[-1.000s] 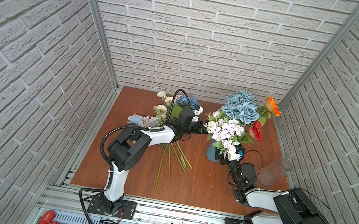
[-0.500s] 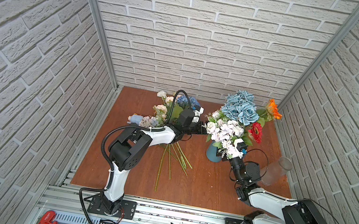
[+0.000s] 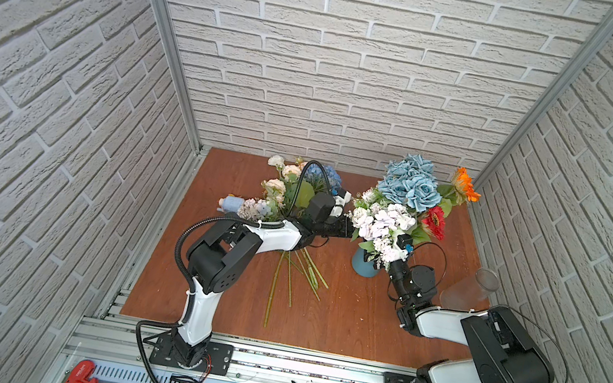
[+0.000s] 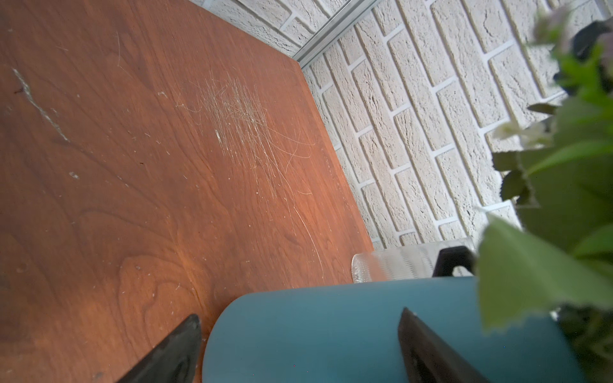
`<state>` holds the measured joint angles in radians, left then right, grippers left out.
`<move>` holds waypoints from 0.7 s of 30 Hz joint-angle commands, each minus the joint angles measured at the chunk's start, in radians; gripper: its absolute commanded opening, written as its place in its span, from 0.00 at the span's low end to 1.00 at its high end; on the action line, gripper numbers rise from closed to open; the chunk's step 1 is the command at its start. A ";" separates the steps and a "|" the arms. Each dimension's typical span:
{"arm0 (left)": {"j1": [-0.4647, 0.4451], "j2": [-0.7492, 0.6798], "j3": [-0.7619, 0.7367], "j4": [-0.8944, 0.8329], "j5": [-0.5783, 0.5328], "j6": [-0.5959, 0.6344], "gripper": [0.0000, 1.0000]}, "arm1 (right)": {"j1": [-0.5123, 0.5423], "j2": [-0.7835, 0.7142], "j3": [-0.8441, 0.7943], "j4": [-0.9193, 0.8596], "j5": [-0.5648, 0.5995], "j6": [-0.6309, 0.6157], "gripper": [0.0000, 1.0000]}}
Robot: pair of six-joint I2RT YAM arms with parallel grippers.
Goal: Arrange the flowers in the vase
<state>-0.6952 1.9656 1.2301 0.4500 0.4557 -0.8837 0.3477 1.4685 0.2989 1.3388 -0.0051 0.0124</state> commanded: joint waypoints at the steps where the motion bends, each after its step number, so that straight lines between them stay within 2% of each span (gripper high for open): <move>1: -0.012 -0.015 -0.005 0.069 0.024 0.000 0.92 | -0.004 0.015 0.028 0.068 -0.013 0.012 0.90; 3: -0.012 -0.015 -0.006 0.070 0.025 -0.004 0.92 | -0.004 0.022 0.030 0.068 -0.007 0.012 0.67; 4: -0.012 -0.019 -0.010 0.071 0.021 -0.002 0.92 | -0.005 0.023 0.029 0.068 -0.006 0.011 0.59; 9: 0.005 -0.055 -0.038 0.059 -0.002 0.009 0.92 | -0.004 0.002 0.024 0.068 -0.009 -0.001 0.38; 10: 0.014 -0.066 -0.050 0.059 -0.009 0.009 0.92 | -0.004 -0.004 0.025 0.067 -0.010 -0.004 0.32; 12: 0.033 -0.094 -0.075 0.058 -0.022 0.014 0.93 | -0.004 -0.017 0.030 0.064 -0.009 -0.006 0.08; 21: 0.099 -0.258 -0.185 -0.015 -0.103 0.092 0.94 | -0.006 -0.044 0.118 0.006 -0.012 -0.036 0.06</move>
<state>-0.6067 1.7664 1.0760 0.4305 0.3946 -0.8417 0.3466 1.4620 0.3626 1.2560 -0.0170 0.0078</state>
